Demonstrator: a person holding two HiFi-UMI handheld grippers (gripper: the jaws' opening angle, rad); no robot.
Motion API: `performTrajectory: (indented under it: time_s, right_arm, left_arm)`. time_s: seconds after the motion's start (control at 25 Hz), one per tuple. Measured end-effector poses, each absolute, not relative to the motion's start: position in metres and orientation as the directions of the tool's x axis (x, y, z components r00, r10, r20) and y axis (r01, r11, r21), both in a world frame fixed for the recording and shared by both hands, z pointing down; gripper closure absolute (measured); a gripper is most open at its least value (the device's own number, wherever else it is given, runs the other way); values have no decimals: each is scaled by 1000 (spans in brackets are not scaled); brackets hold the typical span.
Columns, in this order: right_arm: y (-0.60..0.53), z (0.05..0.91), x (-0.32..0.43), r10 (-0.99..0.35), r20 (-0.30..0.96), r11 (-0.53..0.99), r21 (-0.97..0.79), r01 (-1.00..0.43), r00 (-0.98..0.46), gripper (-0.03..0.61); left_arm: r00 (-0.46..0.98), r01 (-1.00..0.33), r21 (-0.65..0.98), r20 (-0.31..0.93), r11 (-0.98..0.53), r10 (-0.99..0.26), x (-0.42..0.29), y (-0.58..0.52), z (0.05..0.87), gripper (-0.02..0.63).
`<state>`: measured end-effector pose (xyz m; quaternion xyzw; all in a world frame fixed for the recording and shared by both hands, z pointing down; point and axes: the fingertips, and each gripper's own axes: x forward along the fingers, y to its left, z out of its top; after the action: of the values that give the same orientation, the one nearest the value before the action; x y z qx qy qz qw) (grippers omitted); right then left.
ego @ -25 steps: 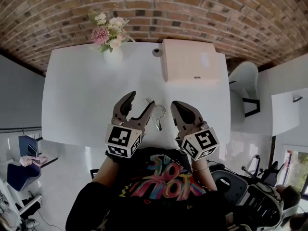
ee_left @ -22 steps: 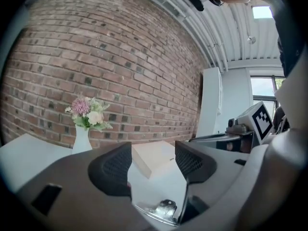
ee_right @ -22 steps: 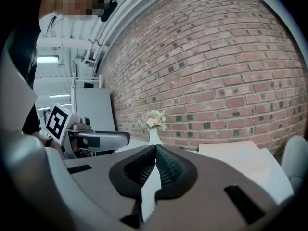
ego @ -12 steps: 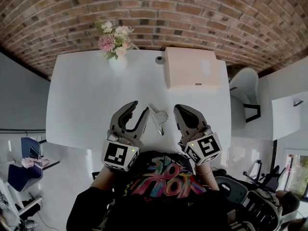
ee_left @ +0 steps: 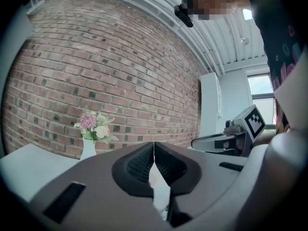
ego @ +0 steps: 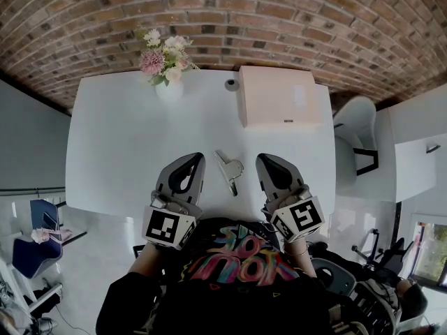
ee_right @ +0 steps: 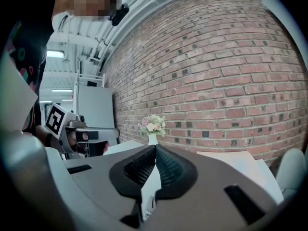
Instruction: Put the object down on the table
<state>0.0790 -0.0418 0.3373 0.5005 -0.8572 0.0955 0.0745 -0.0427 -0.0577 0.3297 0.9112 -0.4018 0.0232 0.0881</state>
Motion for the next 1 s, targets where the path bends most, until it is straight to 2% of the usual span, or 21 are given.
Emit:
performTrajectory:
  time_s: [1.0]
  right_arm:
    - [-60, 339, 79, -836, 222, 493, -100, -864, -502, 561]
  left_arm:
    - [682, -732, 139, 150, -667, -716, -41, -76, 341, 589]
